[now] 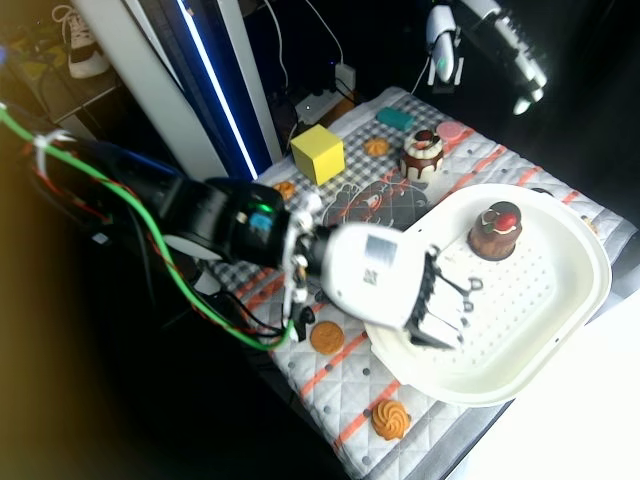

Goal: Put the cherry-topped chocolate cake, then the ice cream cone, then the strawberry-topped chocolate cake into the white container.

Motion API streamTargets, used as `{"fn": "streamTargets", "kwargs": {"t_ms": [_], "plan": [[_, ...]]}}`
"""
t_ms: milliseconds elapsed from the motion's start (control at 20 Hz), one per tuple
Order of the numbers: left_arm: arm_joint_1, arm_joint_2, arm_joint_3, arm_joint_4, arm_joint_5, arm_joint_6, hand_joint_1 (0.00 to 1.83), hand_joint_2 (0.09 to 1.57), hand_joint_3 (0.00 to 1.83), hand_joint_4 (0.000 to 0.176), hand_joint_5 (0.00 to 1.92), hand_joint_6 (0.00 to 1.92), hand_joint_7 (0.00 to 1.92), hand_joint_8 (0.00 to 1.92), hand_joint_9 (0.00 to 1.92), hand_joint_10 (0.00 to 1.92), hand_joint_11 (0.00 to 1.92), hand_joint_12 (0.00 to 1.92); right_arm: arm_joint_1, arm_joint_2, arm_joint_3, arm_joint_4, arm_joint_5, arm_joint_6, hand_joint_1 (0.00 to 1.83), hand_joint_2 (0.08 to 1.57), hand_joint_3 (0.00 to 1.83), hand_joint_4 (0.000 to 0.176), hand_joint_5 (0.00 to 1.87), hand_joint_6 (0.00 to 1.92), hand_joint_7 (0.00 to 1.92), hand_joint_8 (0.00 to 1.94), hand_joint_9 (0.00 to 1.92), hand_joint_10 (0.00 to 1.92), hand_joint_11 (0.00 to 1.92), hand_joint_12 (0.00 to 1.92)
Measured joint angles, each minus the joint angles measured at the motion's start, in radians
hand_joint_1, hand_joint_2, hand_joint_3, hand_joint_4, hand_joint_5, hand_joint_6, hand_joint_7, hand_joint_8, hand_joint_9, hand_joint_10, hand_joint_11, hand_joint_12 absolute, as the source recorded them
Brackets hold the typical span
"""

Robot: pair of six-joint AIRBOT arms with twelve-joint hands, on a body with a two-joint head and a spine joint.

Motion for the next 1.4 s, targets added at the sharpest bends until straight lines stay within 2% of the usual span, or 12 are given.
{"fn": "streamTargets", "kwargs": {"t_ms": [200,350,550,700,850,950,1000,1050,1100,1150,1300,1400], "plan": [[-0.007,-0.005,0.0,-0.002,0.0,-0.001,0.58,1.41,0.0,0.04,0.09,0.0,0.06,0.0,0.13,0.02,0.0,0.88,0.0,0.004,-0.032,0.003,0.017,-0.001,0.82,1.23,0.0,0.141,0.0,0.0,0.0,0.0,0.0,0.01,0.0,0.43],[0.002,-0.005,0.0,-0.021,-0.006,0.0,0.56,1.4,0.0,0.07,0.09,0.0,0.06,0.0,0.12,0.02,0.0,0.88,0.0,0.032,-0.12,-0.011,0.047,-0.002,0.72,1.19,0.0,0.083,0.0,0.0,0.0,0.0,0.0,0.0,0.0,0.14],[0.026,0.019,-0.018,-0.03,-0.019,-0.001,0.61,1.33,0.0,0.088,0.1,0.0,0.05,0.0,0.08,0.01,0.0,0.52,-0.024,0.141,-0.24,-0.066,0.166,-0.002,0.72,1.22,0.0,0.01,0.0,0.0,0.0,0.0,0.0,0.0,0.0,0.72],[0.038,0.025,-0.028,-0.029,-0.031,-0.002,0.72,1.3,0.0,0.081,0.11,0.0,0.09,0.01,0.11,0.02,0.0,0.77,-0.1,0.233,-0.353,-0.096,0.263,-0.003,0.71,1.19,0.0,0.04,0.0,0.0,0.0,0.0,0.03,0.02,0.0,1.08],[0.067,0.042,-0.051,-0.021,-0.032,-0.001,0.69,1.27,0.0,0.034,0.11,0.0,0.1,0.0,0.12,0.02,0.0,0.76,-0.205,0.326,-0.474,-0.14,0.375,-0.003,0.72,1.2,0.01,0.058,0.0,0.0,0.0,0.0,0.04,0.04,0.0,0.78],[0.083,0.063,-0.063,-0.021,-0.023,-0.001,0.64,1.26,0.0,0.115,0.07,0.0,0.05,0.0,0.09,0.0,0.0,0.55,-0.296,0.398,-0.552,-0.18,0.494,0.013,0.79,1.2,0.0,0.038,0.0,0.0,0.0,0.0,0.04,0.04,0.0,0.7],[0.087,0.072,-0.064,-0.011,-0.02,-0.001,0.65,1.24,0.0,0.113,0.08,0.01,0.07,0.01,0.08,0.0,0.0,0.53,-0.337,0.428,-0.577,-0.197,0.54,0.029,0.77,1.2,0.0,0.032,0.0,0.0,0.0,0.0,0.02,0.04,0.0,0.55],[0.09,0.085,-0.071,0.013,-0.005,-0.002,0.66,1.22,0.0,0.055,0.11,0.01,0.13,0.01,0.07,0.01,0.0,0.31,-0.402,0.472,-0.612,-0.198,0.599,0.042,0.67,1.14,0.0,0.048,0.0,0.0,0.0,0.0,0.03,0.04,0.0,0.78],[0.09,0.087,-0.072,0.018,0.0,-0.001,0.66,1.22,0.0,0.055,0.11,0.01,0.13,0.01,0.07,0.01,0.0,0.31,-0.415,0.479,-0.618,-0.195,0.61,0.043,0.67,1.14,0.0,0.048,0.0,0.0,0.0,0.0,0.03,0.04,0.0,0.78],[0.09,0.091,-0.073,0.041,0.021,-0.001,0.59,1.21,0.0,0.029,0.1,0.01,0.16,0.02,0.09,0.02,0.0,0.29,-0.448,0.504,-0.635,-0.193,0.636,0.049,0.7,1.14,0.0,0.054,0.0,0.0,0.0,0.0,0.01,0.01,0.0,0.41],[0.078,0.102,-0.077,0.09,0.127,-0.001,0.57,1.14,0.0,0.076,0.0,0.0,0.0,0.0,0.0,0.0,0.04,0.02,-0.529,0.549,-0.672,-0.184,0.726,0.052,0.78,1.17,0.01,0.024,0.0,0.0,0.0,0.0,0.0,0.0,0.0,0.04],[0.061,0.1,-0.064,0.126,0.19,-0.001,0.58,1.09,0.0,0.073,0.0,0.0,0.0,0.0,0.0,0.0,0.0,0.41,-0.564,0.562,-0.689,-0.18,0.765,0.056,0.71,1.19,0.0,0.005,0.0,0.0,0.0,0.0,0.03,0.01,0.0,0.55]]}}
